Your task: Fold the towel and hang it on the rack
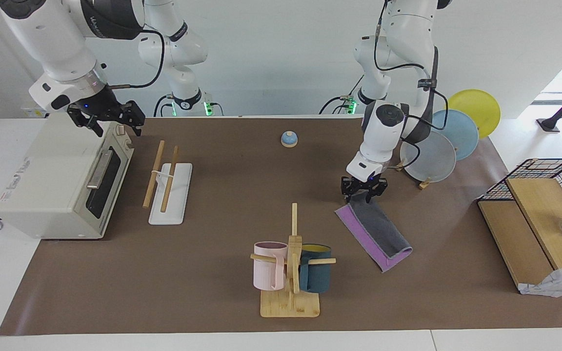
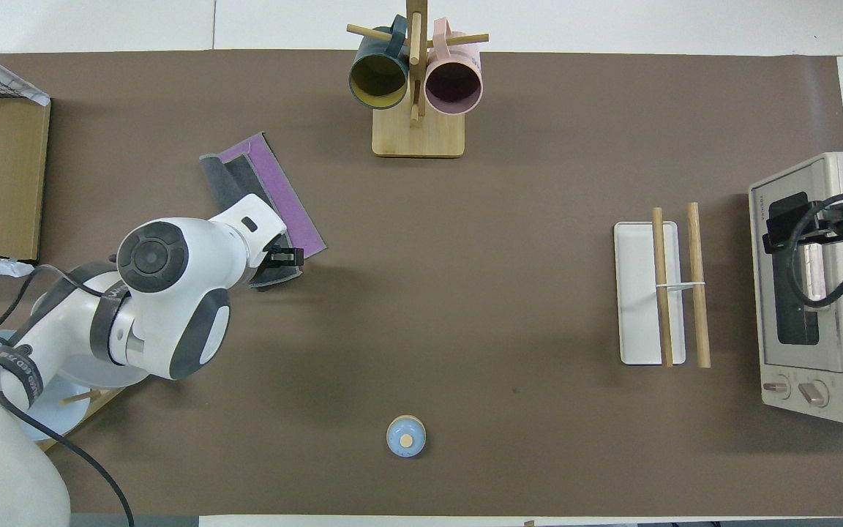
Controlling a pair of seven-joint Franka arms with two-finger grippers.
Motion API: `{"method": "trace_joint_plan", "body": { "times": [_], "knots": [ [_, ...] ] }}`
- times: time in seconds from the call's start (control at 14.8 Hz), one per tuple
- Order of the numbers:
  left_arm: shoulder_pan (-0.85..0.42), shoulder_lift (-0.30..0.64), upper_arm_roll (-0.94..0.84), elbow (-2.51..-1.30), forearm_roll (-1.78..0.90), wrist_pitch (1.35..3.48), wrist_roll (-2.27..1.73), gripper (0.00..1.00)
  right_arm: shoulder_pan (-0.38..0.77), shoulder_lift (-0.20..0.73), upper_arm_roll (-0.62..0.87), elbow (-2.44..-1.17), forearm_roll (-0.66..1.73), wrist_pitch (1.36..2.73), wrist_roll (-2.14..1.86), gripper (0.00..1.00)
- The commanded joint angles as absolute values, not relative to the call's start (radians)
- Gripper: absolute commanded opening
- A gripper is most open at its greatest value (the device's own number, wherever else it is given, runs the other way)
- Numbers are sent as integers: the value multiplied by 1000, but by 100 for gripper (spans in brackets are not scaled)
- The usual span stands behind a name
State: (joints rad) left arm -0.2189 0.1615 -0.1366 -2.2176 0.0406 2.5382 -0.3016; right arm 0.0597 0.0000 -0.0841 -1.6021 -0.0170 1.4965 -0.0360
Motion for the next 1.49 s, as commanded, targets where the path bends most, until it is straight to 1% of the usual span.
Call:
{"method": "trace_joint_plan", "body": {
  "times": [0.0,0.2,0.41,0.61,1.01,1.08,1.22,1.35,1.42],
  "knots": [
    [-135,163,-144,-2203,34,2528,-298,100,51,-20,-81,-1626,3,1503,-55,100],
    [-77,170,-144,-2201,-131,2549,-182,100,51,-20,-81,-1626,3,1503,-55,100],
    [-71,175,-141,-2201,-355,2582,-66,99,51,-20,-81,-1626,3,1503,-55,100],
    [-60,181,-141,-2206,-390,2583,-44,97,51,-20,-81,-1626,3,1503,-55,100],
    [-69,239,-143,-2206,-393,2645,-44,92,51,-20,-81,-1626,3,1503,-55,100],
    [-69,242,-144,-2204,-393,2645,-44,90,51,-20,-81,-1626,3,1502,-55,100],
    [-72,247,-144,-2204,-425,2666,-44,83,51,-20,-81,-1626,2,1502,-55,100],
    [-80,262,-144,-2204,-434,2684,-46,77,51,-18,-81,-1625,3,1515,-51,100],
    [-80,262,-144,-2204,-434,2684,-46,72,55,-18,-80,-1624,3,1522,-51,100]
  ]
}}
